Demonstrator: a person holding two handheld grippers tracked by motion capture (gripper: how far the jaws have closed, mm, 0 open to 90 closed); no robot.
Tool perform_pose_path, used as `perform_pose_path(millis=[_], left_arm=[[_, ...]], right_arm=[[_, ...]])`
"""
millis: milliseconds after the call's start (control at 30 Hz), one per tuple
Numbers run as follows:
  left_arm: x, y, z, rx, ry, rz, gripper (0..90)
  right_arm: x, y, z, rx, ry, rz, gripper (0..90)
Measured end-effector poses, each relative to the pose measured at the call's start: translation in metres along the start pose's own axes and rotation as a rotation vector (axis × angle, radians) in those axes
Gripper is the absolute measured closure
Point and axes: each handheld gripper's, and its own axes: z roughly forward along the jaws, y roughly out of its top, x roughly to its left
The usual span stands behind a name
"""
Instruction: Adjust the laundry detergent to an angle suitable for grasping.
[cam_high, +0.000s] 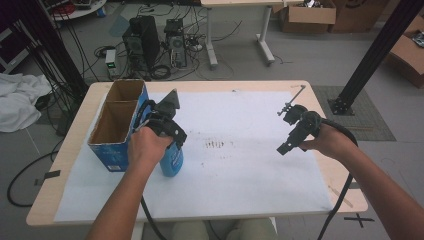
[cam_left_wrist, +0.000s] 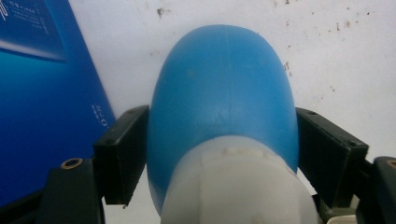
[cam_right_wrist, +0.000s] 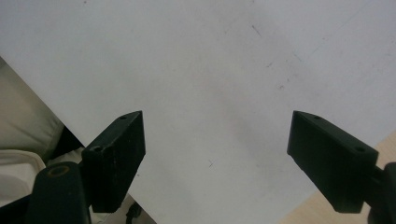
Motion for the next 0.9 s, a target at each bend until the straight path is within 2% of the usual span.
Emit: perform_pose_path(millis=[900], left_arm=[[0.0003, 0.0000, 0.0002, -0.005, 0.009, -0.022, 29.7]], right_arm=[[0.0013, 0.0008, 0.0000, 0.004, 0.004, 0.005, 19.3]])
